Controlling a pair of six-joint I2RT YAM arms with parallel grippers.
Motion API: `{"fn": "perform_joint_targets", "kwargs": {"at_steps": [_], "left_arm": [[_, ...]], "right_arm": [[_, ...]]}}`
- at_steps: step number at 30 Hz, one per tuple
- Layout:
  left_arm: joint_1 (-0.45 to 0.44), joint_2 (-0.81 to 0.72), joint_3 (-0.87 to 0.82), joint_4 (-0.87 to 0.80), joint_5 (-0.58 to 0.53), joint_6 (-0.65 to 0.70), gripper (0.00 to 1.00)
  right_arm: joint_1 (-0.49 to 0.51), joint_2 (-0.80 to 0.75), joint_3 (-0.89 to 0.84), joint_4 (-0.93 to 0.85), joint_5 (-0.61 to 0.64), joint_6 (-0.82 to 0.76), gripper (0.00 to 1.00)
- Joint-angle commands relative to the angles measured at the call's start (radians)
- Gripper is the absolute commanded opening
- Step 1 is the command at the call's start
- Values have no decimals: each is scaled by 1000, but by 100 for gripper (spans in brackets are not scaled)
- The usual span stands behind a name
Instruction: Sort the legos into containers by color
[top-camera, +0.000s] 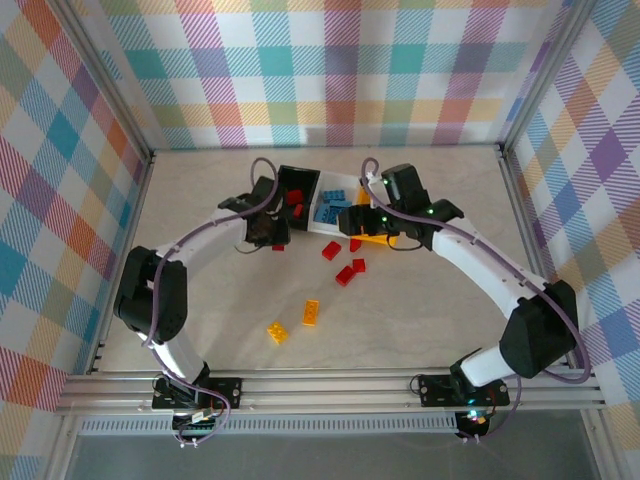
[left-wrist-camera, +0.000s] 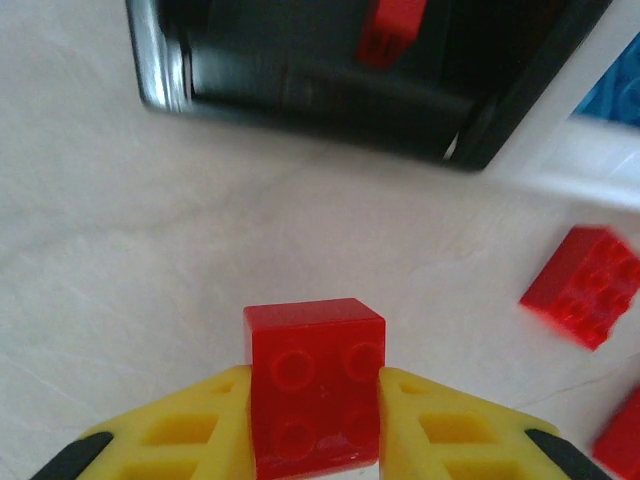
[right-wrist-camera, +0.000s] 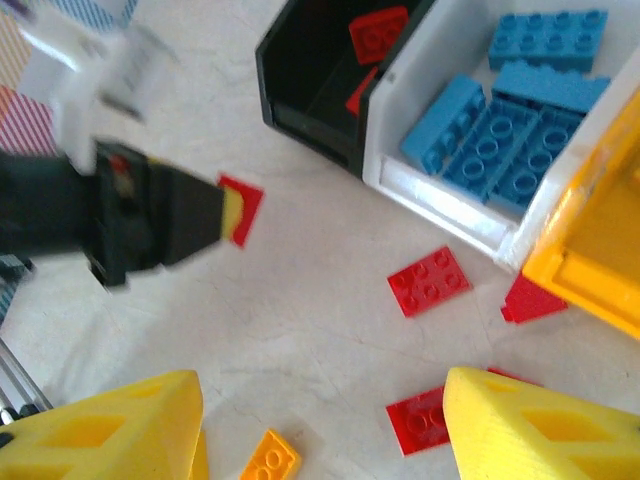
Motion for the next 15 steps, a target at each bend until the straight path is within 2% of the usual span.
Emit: {"fn": "perform_joint_targets", "kwargs": {"at_steps": [1, 9, 15], "left_arm": [[30, 36, 121, -53, 12, 32, 31], [52, 284, 489, -125, 13, 88, 32], [74, 487, 699, -161, 21, 104, 36]], "right_arm": [[3, -42, -57, -6, -3, -6, 65], [3, -88, -126, -13, -32, 12, 65], [31, -96, -192, -5, -40, 43, 65]]}}
